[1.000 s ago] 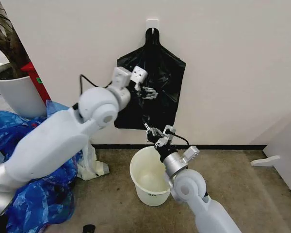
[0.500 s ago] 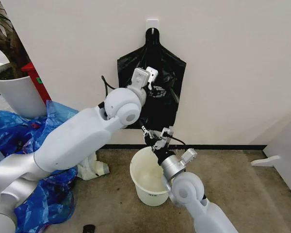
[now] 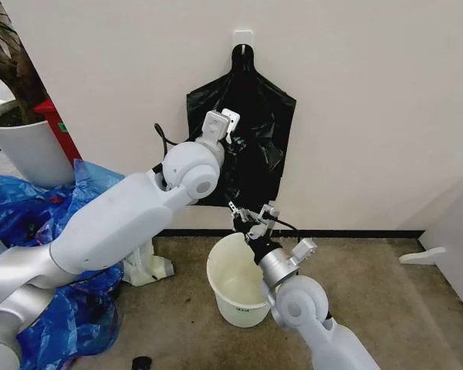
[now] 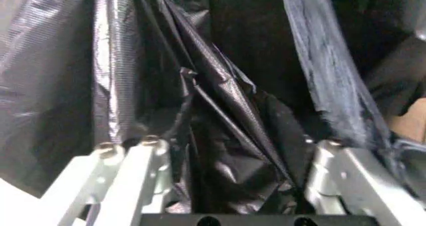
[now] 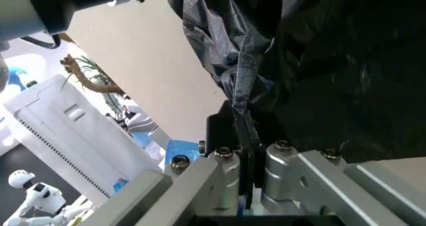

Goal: Place the garbage bag over the trash bin.

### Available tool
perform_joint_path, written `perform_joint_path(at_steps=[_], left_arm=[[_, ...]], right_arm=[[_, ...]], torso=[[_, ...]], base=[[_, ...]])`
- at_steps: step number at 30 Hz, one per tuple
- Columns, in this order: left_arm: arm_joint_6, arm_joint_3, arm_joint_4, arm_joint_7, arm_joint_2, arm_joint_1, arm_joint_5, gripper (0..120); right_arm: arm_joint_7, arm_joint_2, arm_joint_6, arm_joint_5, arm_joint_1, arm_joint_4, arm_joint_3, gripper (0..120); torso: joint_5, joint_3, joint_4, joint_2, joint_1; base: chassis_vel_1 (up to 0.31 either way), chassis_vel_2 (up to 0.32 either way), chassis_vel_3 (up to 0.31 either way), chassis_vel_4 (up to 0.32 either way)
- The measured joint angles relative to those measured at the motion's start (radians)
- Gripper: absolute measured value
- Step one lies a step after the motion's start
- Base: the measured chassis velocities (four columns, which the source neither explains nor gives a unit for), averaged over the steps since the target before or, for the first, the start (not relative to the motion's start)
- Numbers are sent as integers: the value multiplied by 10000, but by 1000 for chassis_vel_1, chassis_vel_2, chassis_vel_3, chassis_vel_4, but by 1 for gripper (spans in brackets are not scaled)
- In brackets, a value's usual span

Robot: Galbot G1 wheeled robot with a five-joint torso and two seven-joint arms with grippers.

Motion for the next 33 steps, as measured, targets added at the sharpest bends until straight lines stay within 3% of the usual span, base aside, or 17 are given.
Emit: perform_joint_path(at_steps=[12,20,33], left_arm=[[-10,-240,-518,-397,176,-35,-724,0],[-12,-609,-948,-465,463,-44,-882,0],[-337,-2408,-1748,1293,1667,202,-1112,0]], right_arm=[[5,-133,28,4,-203,198,182,0],[-53,-68,103,-155,-306,95,409,0],[-176,-176,119,-220,-491,90,914,0]], torso=[[0,0,-2,0,0],[0,0,-3,0,0],[-1,0,-2,0,0]], base=[[0,0,0,0],[0,0,0,0],[0,0,0,0]])
